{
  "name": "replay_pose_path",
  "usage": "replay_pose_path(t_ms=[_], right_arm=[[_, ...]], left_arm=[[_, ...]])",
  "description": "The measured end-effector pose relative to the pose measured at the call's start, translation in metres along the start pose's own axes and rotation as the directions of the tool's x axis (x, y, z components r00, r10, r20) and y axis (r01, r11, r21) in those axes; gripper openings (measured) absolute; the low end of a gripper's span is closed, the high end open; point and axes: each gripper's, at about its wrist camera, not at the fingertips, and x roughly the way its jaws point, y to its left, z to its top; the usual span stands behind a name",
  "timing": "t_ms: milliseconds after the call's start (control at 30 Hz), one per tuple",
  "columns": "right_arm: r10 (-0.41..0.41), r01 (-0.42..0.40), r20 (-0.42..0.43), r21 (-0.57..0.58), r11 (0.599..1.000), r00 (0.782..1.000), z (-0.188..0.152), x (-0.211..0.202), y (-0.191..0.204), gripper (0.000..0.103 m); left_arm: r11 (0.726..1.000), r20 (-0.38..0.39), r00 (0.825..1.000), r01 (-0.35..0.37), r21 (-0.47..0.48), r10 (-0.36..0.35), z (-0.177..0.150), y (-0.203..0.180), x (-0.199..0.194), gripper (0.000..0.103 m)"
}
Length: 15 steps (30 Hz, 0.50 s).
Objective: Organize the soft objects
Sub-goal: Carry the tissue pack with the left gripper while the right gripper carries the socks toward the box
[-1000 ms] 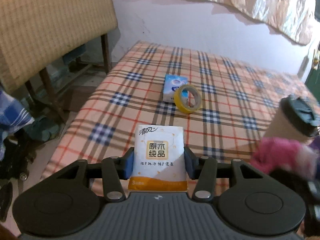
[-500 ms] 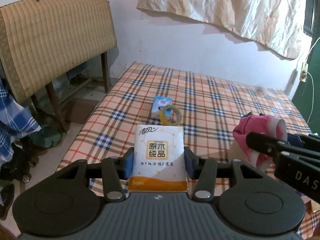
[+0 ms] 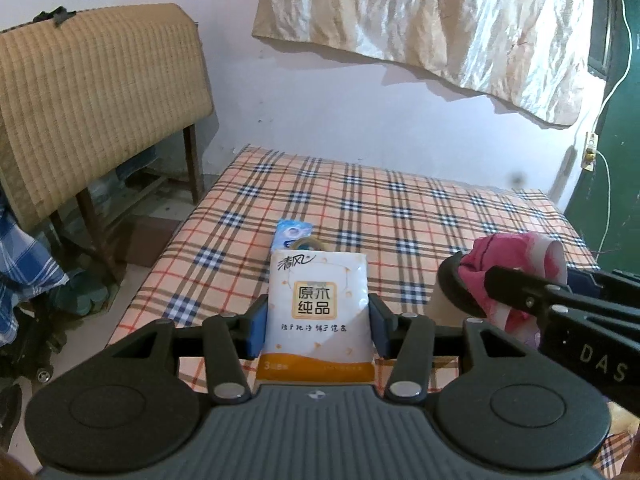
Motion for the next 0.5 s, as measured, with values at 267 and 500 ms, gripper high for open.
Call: replay_pose_path(t_ms=[267,500], right_arm=[[-0.032,0.032,0.018,0.020,0.999,0.999,0.009,-0.009,-0.015,0.035],[-0.051,0.050,0.031,0.025,0.998,0.998,0.012,-0.016,-0.024,0.035]], left_arm=[[1.000,-0.001,1.000,0.027,0.013,-0.027,0.003,-0.012,-0.001,0.051],[0.999,0.011,0.999,0.038,0.026,-0.039,0.007,-0.022,-0.004,0.051]])
